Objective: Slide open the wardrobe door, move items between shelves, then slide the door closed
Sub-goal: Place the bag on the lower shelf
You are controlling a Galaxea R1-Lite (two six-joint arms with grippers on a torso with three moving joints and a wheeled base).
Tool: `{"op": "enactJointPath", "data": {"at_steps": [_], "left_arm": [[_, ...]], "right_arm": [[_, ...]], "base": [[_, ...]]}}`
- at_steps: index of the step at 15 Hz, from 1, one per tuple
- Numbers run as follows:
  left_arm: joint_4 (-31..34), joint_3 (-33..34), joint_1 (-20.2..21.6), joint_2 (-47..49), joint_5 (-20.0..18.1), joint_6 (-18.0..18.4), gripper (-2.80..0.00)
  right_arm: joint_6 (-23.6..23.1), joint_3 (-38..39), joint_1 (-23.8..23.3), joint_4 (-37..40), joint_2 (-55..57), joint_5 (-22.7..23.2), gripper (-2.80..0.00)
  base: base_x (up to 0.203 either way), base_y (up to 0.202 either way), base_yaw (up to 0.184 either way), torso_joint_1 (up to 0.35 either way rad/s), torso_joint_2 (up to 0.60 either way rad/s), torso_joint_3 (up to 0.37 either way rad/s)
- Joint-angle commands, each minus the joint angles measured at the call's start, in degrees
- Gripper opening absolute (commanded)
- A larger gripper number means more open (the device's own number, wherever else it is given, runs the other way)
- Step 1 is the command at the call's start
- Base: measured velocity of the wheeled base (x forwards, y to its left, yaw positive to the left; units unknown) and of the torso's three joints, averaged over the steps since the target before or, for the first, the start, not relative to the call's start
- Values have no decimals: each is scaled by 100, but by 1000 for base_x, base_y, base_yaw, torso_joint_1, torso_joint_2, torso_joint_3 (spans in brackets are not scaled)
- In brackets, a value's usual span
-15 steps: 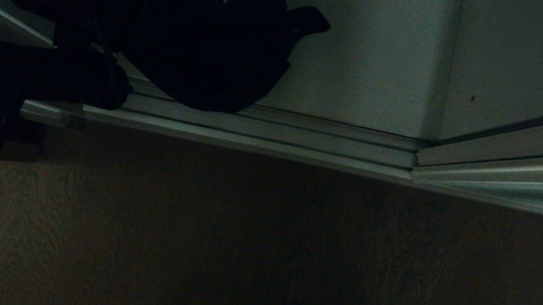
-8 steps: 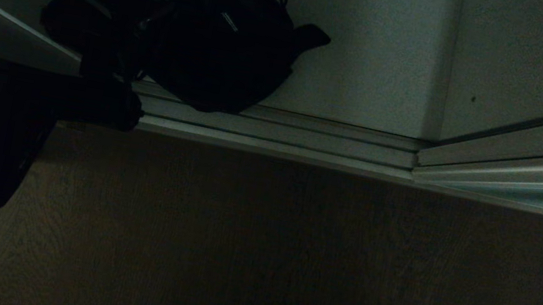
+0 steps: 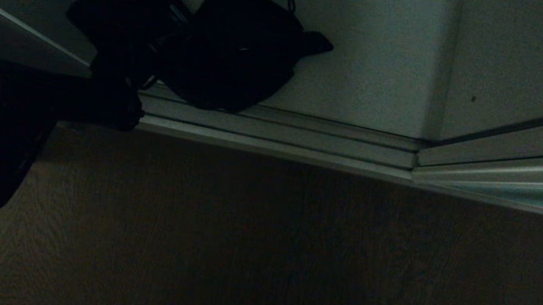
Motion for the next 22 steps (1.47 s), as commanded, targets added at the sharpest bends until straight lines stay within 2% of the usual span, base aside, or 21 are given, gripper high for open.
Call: {"op": "enactJointPath", "data": {"at_steps": [1, 5, 8, 11, 15, 17, 19, 21, 22], "left_arm": [[-29, -2, -3, 8, 104, 41, 0], [-69, 15, 4, -155, 190, -7, 0], [287, 24, 67, -335, 300, -22, 0], [1327, 24, 169, -658, 214, -221, 0], [3269, 54, 358, -1090, -31, -545, 0], [3765, 67, 493, -1341, -508, -868, 0], [4203, 87, 573, -1504, -737, -1274, 0], [4615, 133, 589, -1725, -808, -1476, 0], [4858, 144, 626, -1839, -1053, -1534, 0]], "right_arm": [[-1, 0, 2, -2, -19, 2, -280], [-1, 0, 2, -2, -19, 2, -280], [-1, 0, 2, -2, -11, 2, -280], [-1, 0, 2, -2, -11, 2, -280], [-1, 0, -1, -2, -15, 2, -280], [-1, 0, 2, -2, -11, 2, -280], [-1, 0, 2, -2, -13, 2, -280], [-1, 0, 2, -2, -11, 2, -280], [-1, 0, 2, -2, -19, 2, -280]], "base": [[0, 0, 0, 0, 0, 0], [0, 0, 0, 0, 0, 0], [0, 0, 0, 0, 0, 0], [0, 0, 0, 0, 0, 0], [0, 0, 0, 0, 0, 0], [0, 0, 0, 0, 0, 0], [0, 0, 0, 0, 0, 0], [0, 0, 0, 0, 0, 0], [0, 0, 0, 0, 0, 0]]}}
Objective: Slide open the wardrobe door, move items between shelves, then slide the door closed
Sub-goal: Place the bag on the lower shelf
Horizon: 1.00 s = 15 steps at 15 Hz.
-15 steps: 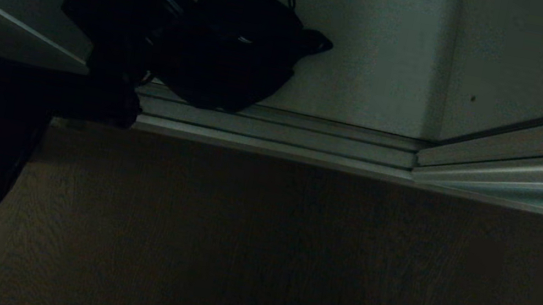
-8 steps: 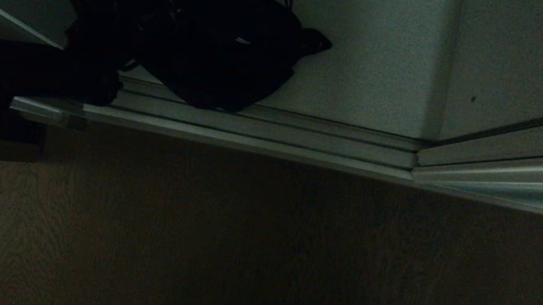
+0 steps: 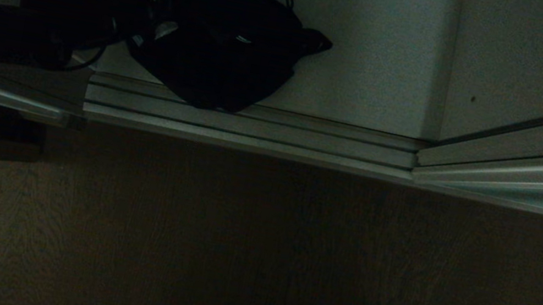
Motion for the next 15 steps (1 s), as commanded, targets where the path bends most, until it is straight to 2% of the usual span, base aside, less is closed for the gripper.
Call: {"op": "enactJointPath", "data": {"at_steps": [1, 2, 5, 7, 8, 10, 11, 12, 14, 15], "left_arm": [[400, 25, 111, -313, -580, -147, 0], [551, 26, 221, -332, -933, -259, 0], [605, 255, 273, -401, -1100, -277, 0], [781, 367, 270, -364, -1371, -264, 0], [1093, 366, 266, -320, -1528, -167, 0], [1665, 375, 135, -222, -1575, 502, 0], [1904, 427, 54, -201, -1562, 817, -280], [2044, 531, 30, -175, -1553, 1020, -280], [2059, 572, -58, -118, -1551, 1129, -280], [2064, 601, -110, -103, -1529, 1314, -280]], "right_arm": [[-4, 0, 4, -2, -18, 2, -280], [-4, 0, 4, -2, -18, 2, -280], [-4, 0, 4, -2, -15, 2, -280], [-4, 0, 4, -2, -11, 2, -280], [-4, 0, -4, -2, -12, 2, -280], [-4, 0, -5, -2, -11, 2, -280], [-4, 0, 4, -2, -15, 2, -280], [-4, 0, 4, -2, -11, 2, -280], [-4, 0, 3, -2, -19, 2, -280], [-4, 0, 4, -2, -20, 2, -280]], "base": [[0, 0, 0, 0, 0, 0], [0, 0, 0, 0, 0, 0], [0, 0, 0, 0, 0, 0], [0, 0, 0, 0, 0, 0], [0, 0, 0, 0, 0, 0], [0, 0, 0, 0, 0, 0], [0, 0, 0, 0, 0, 0], [0, 0, 0, 0, 0, 0], [0, 0, 0, 0, 0, 0], [0, 0, 0, 0, 0, 0]]}}
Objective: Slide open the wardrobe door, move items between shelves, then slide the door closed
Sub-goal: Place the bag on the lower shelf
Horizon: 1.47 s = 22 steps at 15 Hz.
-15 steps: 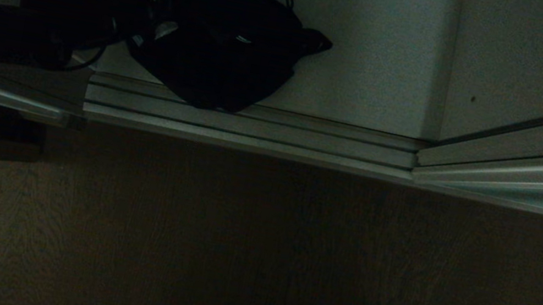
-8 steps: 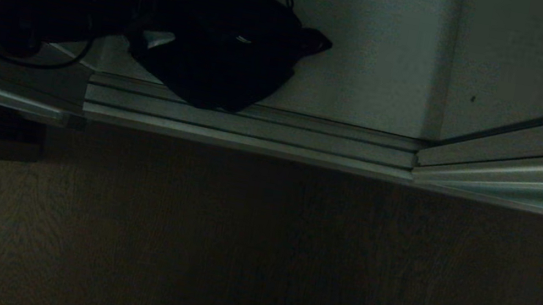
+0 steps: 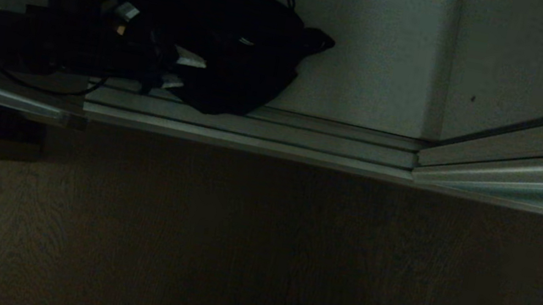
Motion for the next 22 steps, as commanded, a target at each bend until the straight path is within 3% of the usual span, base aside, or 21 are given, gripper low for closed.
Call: {"op": "enactJointPath", "data": {"at_steps": [1, 7, 11, 13, 16, 19, 22], "left_arm": [[-6, 99, -152, 110, 55, 298, -280], [593, -10, -511, 548, 156, 1350, -280], [285, -159, -516, 620, 659, 1275, -280], [-55, -284, -564, 679, 951, 858, -280], [-1275, -458, -574, 679, 1716, -457, -280], [-1548, -439, -574, 794, 1829, -545, -280], [-2558, -534, -665, 1123, 2503, -534, -280]], "right_arm": [[-4, 0, 4, -2, -11, 4, -280], [-4, 0, 4, -2, -11, 4, -280], [-4, 0, 4, -2, -11, 4, -280], [-4, 0, 4, -1, -11, 4, -280], [-4, 0, 4, -2, -13, 4, -280], [-4, 0, 4, -2, -11, 4, -280], [-4, 0, 4, -2, -11, 4, -280]], "base": [[0, 0, 0, 0, 0, 0], [0, 0, 0, 0, 0, 0], [0, 0, 0, 0, 0, 0], [0, 0, 0, 0, 0, 0], [0, 0, 0, 0, 0, 0], [0, 0, 0, 0, 0, 0], [0, 0, 0, 0, 0, 0]]}}
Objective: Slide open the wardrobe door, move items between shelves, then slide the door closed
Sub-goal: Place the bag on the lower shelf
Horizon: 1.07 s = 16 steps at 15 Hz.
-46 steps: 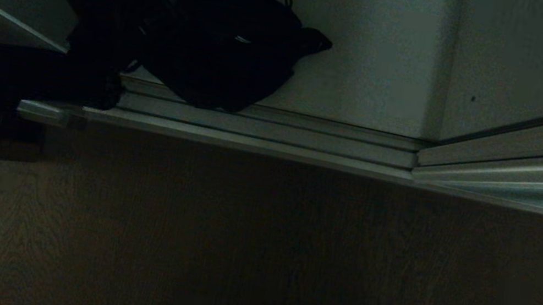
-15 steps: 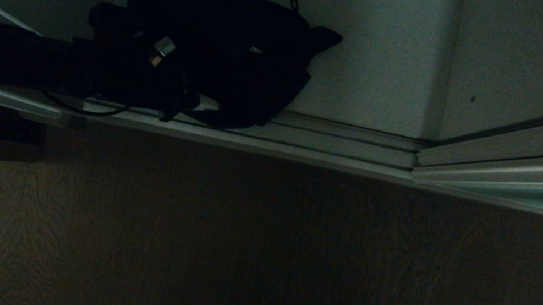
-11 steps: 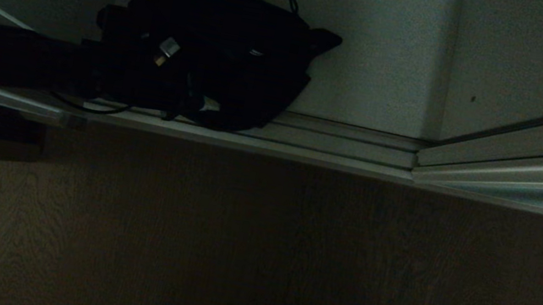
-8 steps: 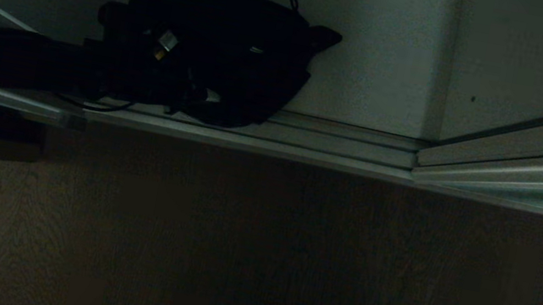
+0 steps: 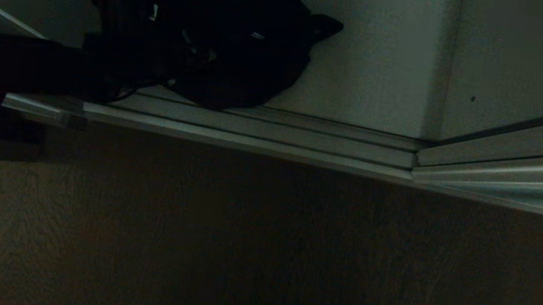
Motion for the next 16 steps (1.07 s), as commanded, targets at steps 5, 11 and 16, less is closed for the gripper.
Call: {"op": "enactJointPath", "data": {"at_steps": [5, 11, 16], "left_arm": [[-1217, -111, -165, 664, 374, 340, -280], [-2684, -151, -156, 1114, 428, 994, -280], [-4355, -182, -144, 1447, 574, 1484, -280]], "right_arm": [[-4, 0, 4, -2, -17, 2, -280], [-4, 0, 4, -2, -20, 2, -280], [-4, 0, 4, -2, -11, 2, -280]], "base": [[0, 0, 0, 0, 0, 0], [0, 0, 0, 0, 0, 0], [0, 0, 0, 0, 0, 0]]}}
